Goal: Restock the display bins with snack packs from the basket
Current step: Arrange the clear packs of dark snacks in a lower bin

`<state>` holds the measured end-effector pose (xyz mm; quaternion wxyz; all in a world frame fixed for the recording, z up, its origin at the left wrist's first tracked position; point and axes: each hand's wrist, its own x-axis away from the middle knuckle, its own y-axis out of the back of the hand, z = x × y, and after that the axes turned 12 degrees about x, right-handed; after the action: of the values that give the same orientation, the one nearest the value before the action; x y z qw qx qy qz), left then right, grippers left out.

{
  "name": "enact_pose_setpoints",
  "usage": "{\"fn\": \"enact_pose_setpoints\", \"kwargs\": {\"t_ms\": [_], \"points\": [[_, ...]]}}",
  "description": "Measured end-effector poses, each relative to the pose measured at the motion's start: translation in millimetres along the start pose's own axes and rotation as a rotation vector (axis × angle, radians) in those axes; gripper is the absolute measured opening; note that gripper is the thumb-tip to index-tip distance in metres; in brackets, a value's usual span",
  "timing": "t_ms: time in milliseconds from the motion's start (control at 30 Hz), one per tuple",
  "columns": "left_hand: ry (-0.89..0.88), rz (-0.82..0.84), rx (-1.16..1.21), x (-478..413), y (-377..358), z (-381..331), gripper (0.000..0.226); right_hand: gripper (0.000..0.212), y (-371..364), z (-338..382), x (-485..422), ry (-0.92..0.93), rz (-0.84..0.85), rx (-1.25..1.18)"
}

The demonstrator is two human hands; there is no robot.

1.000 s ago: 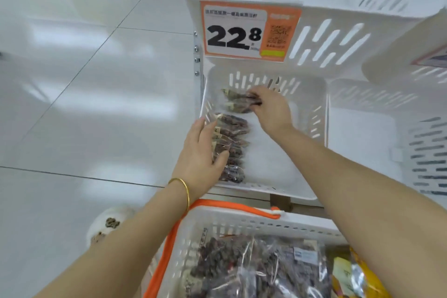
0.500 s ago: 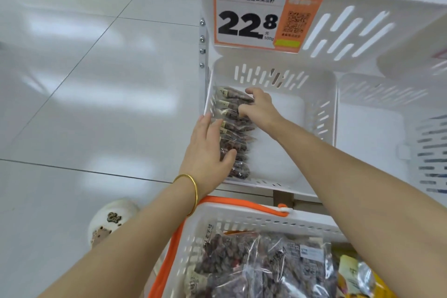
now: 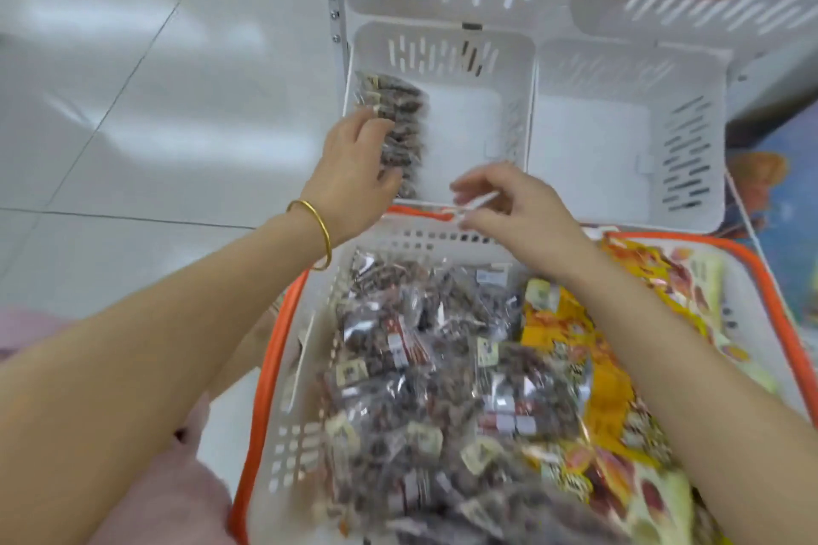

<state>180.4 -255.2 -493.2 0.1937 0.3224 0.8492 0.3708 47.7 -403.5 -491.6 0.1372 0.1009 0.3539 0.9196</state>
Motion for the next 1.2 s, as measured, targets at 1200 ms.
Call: {"fn": "enact_pose_setpoints", "kwargs": {"t_ms": [1200], "points": [[0.135, 0.625, -0.37, 89, -33, -1, 0.063, 0.022, -11, -48, 68, -0.35, -0.325, -0.51]]}}
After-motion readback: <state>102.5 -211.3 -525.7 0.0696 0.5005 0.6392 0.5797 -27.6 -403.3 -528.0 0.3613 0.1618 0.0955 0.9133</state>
